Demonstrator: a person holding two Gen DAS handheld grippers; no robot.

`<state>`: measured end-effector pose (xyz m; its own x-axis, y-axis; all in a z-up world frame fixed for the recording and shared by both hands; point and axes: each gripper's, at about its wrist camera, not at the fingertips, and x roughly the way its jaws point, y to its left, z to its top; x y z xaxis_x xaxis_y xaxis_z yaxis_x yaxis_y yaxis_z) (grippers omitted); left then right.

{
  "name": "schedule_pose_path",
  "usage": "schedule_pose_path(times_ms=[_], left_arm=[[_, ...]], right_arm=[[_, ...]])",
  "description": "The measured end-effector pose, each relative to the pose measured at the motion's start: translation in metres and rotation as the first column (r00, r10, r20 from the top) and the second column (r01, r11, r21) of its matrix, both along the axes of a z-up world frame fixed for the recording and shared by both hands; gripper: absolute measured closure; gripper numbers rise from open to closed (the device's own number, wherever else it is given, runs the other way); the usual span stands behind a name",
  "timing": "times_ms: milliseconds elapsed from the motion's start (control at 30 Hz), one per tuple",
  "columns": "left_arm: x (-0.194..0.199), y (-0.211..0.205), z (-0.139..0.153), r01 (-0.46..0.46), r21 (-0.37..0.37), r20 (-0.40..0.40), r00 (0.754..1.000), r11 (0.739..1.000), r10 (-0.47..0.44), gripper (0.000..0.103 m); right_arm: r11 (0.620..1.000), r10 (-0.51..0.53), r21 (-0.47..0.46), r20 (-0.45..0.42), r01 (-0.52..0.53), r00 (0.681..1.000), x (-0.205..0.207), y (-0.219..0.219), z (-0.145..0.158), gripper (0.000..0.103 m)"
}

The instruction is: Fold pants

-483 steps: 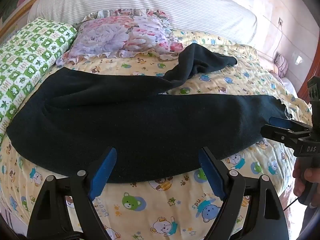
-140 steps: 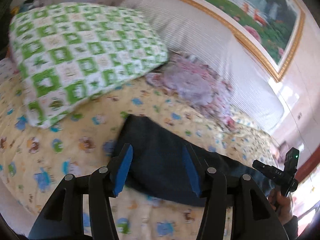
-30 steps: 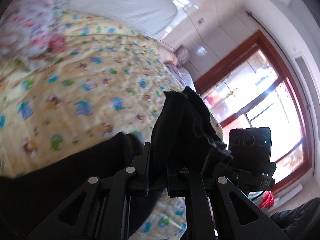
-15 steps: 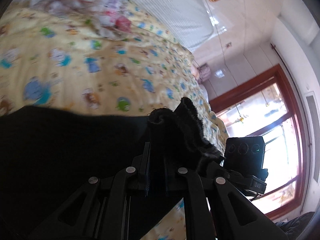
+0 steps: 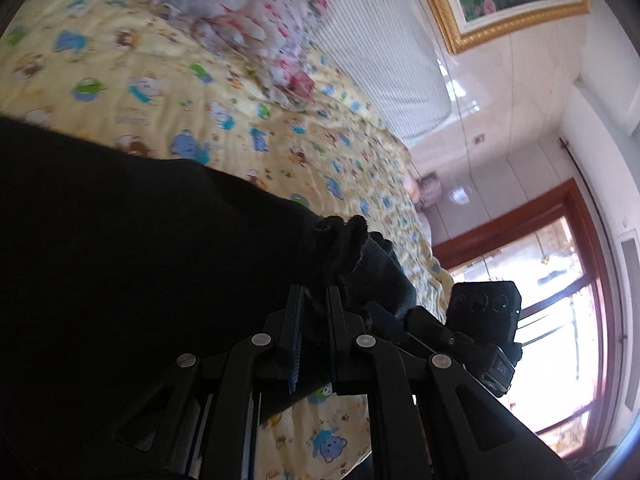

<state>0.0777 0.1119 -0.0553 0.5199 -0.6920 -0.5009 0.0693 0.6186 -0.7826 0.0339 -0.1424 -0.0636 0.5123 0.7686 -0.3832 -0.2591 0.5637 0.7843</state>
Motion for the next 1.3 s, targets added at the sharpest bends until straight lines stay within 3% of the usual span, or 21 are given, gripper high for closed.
schedule_pose_path(times_ms=[200,433,633,833,1100,1300], left_arm=[[-0.022,0.011,0.008,-0.081,0.023,0.009,0.997,0.996,0.081,0.095],[-0.046,0.021,0.014,-0.154,0.075,0.009,0.988,0.985,0.154,0.094],[-0.079,0.034,0.025,-0.260,0.129,0.033,0.966,0.957,0.258,0.091],[-0.116,0.056,0.029,-0.395,0.184,0.044,0.918,0.900,0.394,0.091],[-0.154,0.097,0.029,-0.566,0.174,0.032,0.821,0.806,0.570,0.091],[-0.173,0.124,0.026,-0.641,0.166,0.010,0.761,0.749,0.649,0.091]], right_arm=[[0.999,0.024,-0.027,0.008,-0.024,1.000,0.000,0.009,0.005,0.045],[0.998,0.056,-0.014,0.018,-0.056,0.998,0.003,0.018,0.013,0.043],[0.993,0.119,-0.027,0.037,-0.118,0.992,0.008,0.039,0.023,0.043],[0.982,0.186,-0.047,0.041,-0.184,0.982,0.019,0.066,0.027,0.042],[0.956,0.279,-0.106,0.044,-0.273,0.959,0.036,0.108,0.033,0.041],[0.923,0.358,-0.162,0.034,-0.348,0.933,0.048,0.147,0.035,0.037]])
